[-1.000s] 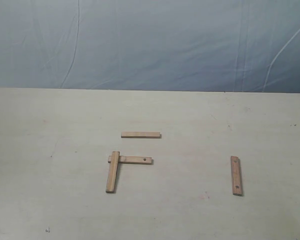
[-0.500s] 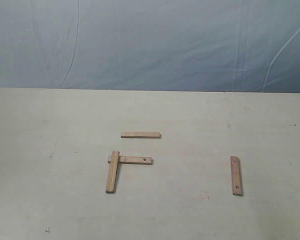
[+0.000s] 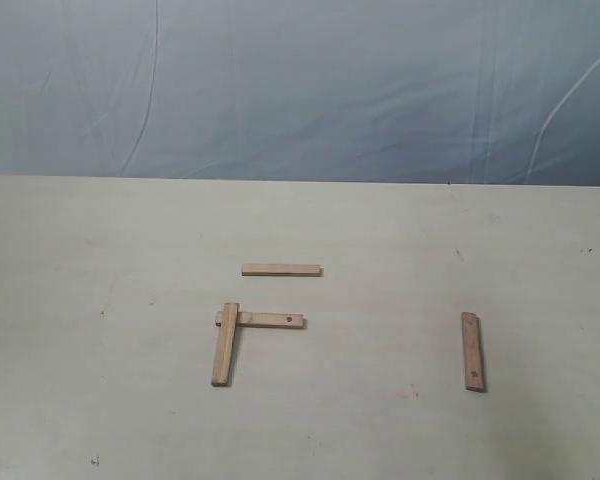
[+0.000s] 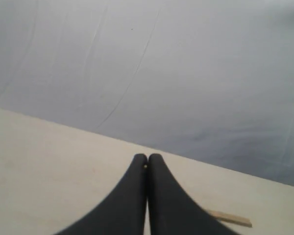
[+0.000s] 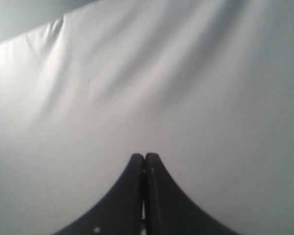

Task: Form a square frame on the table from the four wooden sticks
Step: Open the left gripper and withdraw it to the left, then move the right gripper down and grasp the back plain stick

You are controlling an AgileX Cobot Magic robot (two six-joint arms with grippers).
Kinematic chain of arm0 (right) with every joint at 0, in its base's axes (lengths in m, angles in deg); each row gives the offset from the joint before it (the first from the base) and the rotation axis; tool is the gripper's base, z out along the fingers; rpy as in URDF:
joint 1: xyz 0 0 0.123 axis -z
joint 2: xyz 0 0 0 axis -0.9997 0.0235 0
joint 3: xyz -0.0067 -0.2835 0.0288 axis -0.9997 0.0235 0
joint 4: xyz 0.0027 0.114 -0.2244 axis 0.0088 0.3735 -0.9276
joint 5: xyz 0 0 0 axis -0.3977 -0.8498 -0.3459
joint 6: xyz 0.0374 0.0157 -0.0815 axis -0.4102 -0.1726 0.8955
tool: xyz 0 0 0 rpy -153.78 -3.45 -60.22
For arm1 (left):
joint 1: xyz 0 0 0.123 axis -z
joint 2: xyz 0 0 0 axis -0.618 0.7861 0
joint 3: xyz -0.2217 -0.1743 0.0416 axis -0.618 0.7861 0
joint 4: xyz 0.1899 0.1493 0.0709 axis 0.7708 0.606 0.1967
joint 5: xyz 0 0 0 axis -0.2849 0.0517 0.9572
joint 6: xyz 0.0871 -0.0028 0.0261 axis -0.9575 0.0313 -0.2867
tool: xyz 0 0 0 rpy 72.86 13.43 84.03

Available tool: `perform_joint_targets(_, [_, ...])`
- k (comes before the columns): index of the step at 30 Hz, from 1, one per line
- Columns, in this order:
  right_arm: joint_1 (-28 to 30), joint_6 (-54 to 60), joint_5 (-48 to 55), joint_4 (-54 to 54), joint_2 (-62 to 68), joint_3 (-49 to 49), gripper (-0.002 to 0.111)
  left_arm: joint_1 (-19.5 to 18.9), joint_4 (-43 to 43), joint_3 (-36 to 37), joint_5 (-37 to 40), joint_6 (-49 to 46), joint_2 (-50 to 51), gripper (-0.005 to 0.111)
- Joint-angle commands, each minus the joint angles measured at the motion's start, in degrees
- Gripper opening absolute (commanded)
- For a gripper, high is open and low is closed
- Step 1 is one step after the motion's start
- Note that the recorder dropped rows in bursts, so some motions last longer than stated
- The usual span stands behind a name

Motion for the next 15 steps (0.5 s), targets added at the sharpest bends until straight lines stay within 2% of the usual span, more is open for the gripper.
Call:
perform_joint_targets(1, [-5.0,-14.6,21.7,-27.1,17.3,-19.5,-0.001,-0.6,-0.2,0.3,7.7,-0.2,-0.3,0.000])
perform_joint_targets(4, [-11.6,-29.0,42.8,-51.4,26.1,-31.2,-0.001,-0.6,0.2,0.3,8.9,-0.2,-0.3,0.000])
perform_joint_targets(6, [-16.0,-38.5,52.8,-65.2,31.0,-36.0,-0.001,-0.6,0.2,0.3,8.7,-0.2,-0.3,0.000])
perform_joint_targets(7, [-17.4,-39.1,55.0,-68.0,32.9,-37.3,-0.001,-0.6,0.2,0.3,8.7,-0.2,-0.3,0.000])
perform_joint_targets(10, [-21.0,-38.5,61.8,-68.0,37.6,-41.7,-0.001,-0.6,0.2,0.3,8.6,-0.2,-0.3,0.000])
perform_joint_targets(12, [-22.6,-34.3,68.5,-63.2,40.3,-45.3,-0.001,-0.6,0.2,0.3,8.6,-0.2,-0.3,0.000])
perform_joint_targets(13, [-23.4,-28.4,71.9,-58.3,41.6,-47.3,-0.001,-0.6,0.2,0.3,8.6,-0.2,-0.3,0.000])
perform_joint_targets(15, [-24.7,-9.2,78.4,-43.1,44.5,-52.5,-0.001,-0.6,0.2,0.3,8.6,-0.2,-0.3,0.000])
